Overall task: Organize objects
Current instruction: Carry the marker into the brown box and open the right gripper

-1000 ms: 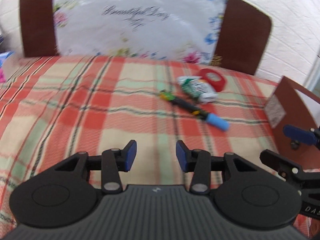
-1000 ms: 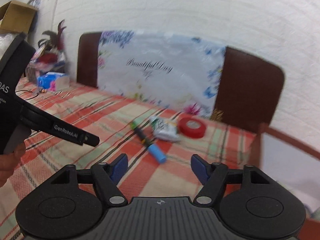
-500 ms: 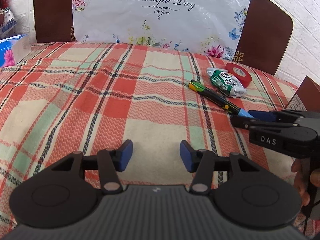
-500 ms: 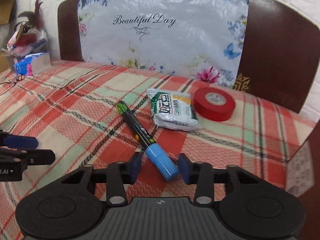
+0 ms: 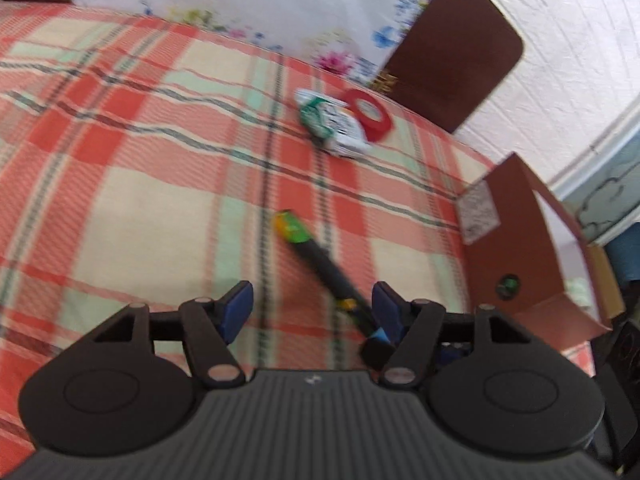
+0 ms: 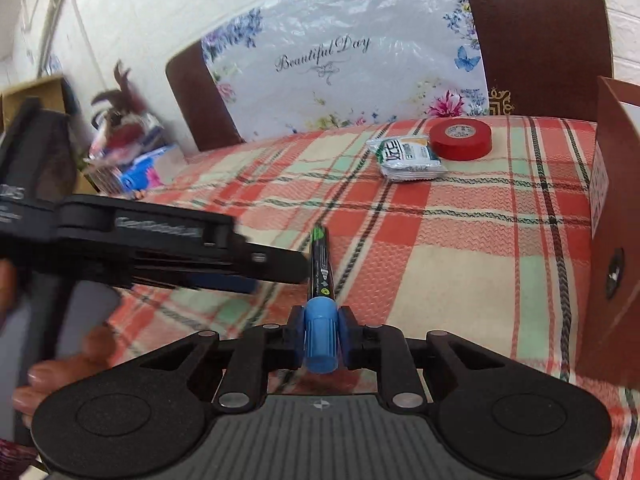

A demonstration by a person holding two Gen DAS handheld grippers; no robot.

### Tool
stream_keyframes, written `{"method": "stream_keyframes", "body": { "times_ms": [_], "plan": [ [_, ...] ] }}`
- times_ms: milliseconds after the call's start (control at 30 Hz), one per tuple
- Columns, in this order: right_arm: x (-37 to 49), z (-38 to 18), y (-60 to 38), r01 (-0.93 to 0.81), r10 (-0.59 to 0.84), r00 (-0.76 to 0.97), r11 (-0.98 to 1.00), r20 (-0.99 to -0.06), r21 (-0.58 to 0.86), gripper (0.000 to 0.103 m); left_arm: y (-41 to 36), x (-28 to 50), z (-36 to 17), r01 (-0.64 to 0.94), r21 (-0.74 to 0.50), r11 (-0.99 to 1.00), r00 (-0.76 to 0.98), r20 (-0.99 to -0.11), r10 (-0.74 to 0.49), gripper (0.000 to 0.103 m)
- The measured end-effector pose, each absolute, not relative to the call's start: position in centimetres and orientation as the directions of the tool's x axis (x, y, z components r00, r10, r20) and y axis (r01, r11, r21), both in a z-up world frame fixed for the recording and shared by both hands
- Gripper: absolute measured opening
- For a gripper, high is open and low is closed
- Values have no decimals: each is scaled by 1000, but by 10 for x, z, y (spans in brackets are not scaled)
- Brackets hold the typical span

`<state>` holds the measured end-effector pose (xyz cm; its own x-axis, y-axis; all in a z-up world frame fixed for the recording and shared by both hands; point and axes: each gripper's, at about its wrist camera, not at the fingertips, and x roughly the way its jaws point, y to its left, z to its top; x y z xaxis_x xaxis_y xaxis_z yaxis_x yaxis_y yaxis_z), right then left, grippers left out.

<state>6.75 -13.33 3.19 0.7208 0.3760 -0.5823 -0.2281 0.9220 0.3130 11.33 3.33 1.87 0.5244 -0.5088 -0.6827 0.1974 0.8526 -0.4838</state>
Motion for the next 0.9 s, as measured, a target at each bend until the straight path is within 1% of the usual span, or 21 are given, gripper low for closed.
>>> {"method": "stream_keyframes", "body": {
  "times_ms": [33,67,133,200,300,500,667,767,900],
  "plan": [
    [63,35,-132,-235,383,725,919,-573,317,17,28,112,19,207,-495,844,513,-679,-525,60],
    [59,39,-131,-245,390,729,916,-563,318,17,22,111,20,219,-494,841,506,-680,-531,43],
    [52,45,-129,-246,365,746,928,-556,279,17,14,107,25,236,-482,844,517,-673,-529,40],
    [46,48,-130,-245,341,767,938,-543,243,17,8,103,37,265,-466,844,537,-656,-530,32],
    [36,57,-138,-226,308,805,950,-508,217,17,-7,102,62,327,-457,827,552,-618,-559,25],
    [16,85,-180,-114,182,906,974,-382,194,18,-74,98,115,509,-383,771,550,-545,-633,20],
    [4,100,-231,-2,67,951,978,-303,210,17,-147,94,135,637,-312,705,501,-528,-686,20],
    [-1,101,-261,68,-5,957,975,-289,210,17,-185,95,133,683,-284,673,468,-538,-701,20],
    [-2,92,-299,171,-102,946,963,-307,208,17,-228,96,121,727,-255,638,424,-563,-709,20]
  ]
}}
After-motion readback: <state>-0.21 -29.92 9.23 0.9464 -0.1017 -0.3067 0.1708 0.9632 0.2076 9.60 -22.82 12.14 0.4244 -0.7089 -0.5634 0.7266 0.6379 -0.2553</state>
